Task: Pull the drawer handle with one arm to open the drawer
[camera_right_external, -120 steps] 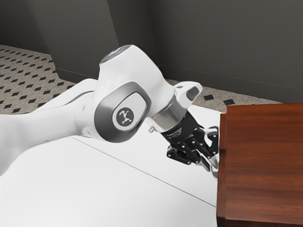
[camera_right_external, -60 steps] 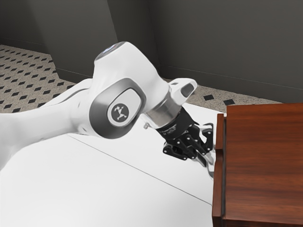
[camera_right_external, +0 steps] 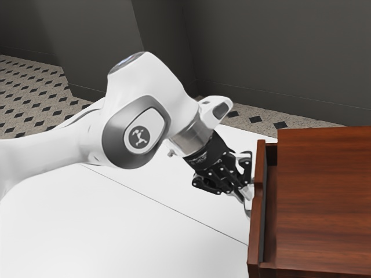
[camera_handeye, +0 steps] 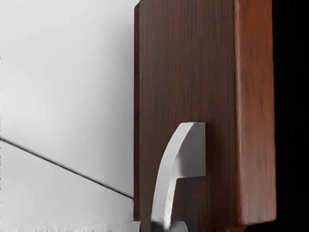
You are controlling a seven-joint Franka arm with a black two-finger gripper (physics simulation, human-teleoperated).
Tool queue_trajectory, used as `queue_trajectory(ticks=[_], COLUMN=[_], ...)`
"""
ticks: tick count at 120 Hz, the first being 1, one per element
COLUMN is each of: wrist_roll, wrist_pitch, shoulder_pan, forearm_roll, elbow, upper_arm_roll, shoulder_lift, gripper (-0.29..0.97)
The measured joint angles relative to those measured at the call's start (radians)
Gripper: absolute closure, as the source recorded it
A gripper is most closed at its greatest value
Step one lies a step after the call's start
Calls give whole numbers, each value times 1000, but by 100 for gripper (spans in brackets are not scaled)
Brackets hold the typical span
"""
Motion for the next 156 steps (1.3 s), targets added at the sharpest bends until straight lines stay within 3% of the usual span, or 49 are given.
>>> queue_trajectory(ticks=[131,156], wrist_roll=[38,47], wrist_pitch=[-1,-2], shoulder_pan=[7,2], forearm_roll=[2,1], elbow=[-142,-156], upper_arm_roll=[38,96], shoulder_lift=[-125,-142], gripper=[72,73])
